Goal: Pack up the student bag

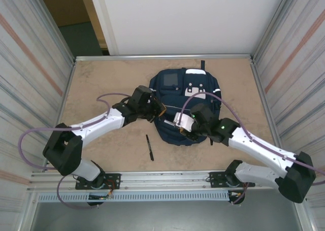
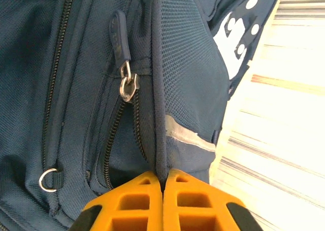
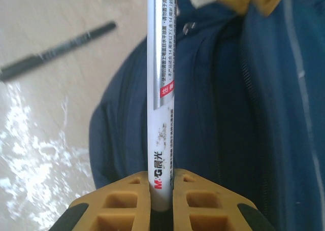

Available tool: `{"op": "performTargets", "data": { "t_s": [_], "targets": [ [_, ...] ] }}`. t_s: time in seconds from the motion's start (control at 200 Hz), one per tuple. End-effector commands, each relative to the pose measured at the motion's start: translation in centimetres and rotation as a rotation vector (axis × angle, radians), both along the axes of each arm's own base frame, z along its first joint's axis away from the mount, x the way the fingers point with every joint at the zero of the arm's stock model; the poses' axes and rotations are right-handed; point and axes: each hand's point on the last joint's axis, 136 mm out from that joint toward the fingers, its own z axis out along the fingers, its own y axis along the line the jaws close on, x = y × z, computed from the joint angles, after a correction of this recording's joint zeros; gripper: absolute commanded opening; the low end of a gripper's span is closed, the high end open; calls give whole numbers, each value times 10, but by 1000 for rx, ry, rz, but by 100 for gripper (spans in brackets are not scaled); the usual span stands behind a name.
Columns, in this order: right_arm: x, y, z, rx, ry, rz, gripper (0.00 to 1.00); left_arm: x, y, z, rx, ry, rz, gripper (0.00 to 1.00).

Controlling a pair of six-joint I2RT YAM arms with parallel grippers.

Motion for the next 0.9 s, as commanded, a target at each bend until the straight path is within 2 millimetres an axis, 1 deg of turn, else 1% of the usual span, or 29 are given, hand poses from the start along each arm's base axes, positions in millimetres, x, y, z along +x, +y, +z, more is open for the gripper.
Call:
{"op": "performTargets", "data": {
  "t_s": [0.0,0.05,0.09,0.13,0.17,0.241,0.321,0.371,0.406,0.486,0.536,0.611,0.692,0.742,0.832,0.897],
  "targets": [
    [13,-20,1,-146,-93,-22,4,5,-1,39,-94,-63,1,0],
    [24,-28,3,-176,-127,-80,4,4,-5,43,-101,-68,-24,0],
    [37,-34,9,-187,-171,-147,3,2,-7,43,-107,-62,-40,0],
    [46,-37,14,-190,-208,-188,3,0,-10,43,-121,-49,-49,0],
    [52,-37,18,-184,-241,-201,4,-1,-13,44,-143,-37,-57,0],
    [60,-29,22,-164,-290,-189,5,-3,-18,47,-189,-28,-71,0],
    [63,-21,12,-187,-306,-135,4,-5,-21,47,-205,-24,-82,0],
    [61,-15,6,-191,-294,-98,4,-5,-21,45,-211,-5,-80,0],
    [64,-13,6,-180,-296,-102,4,-6,-22,46,-226,8,-81,0],
    [66,-10,2,-192,-290,-102,3,-7,-23,52,-248,1,-92,0],
    [67,-10,-2,-209,-286,-92,3,-8,-21,52,-236,-5,-90,0],
    [71,-12,-1,-208,-302,-113,3,-9,-17,51,-222,-7,-78,0],
    [83,-16,3,-195,-336,-174,6,-12,-17,54,-240,-12,-86,0],
    [93,-20,2,-193,-344,-213,7,-14,-17,55,-240,-20,-90,0],
    [109,-24,-6,-198,-360,-265,10,-16,-16,52,-230,-19,-91,0],
    [115,-20,-15,-190,-371,-252,14,-17,-18,52,-249,-11,-98,0]
  ]
}}
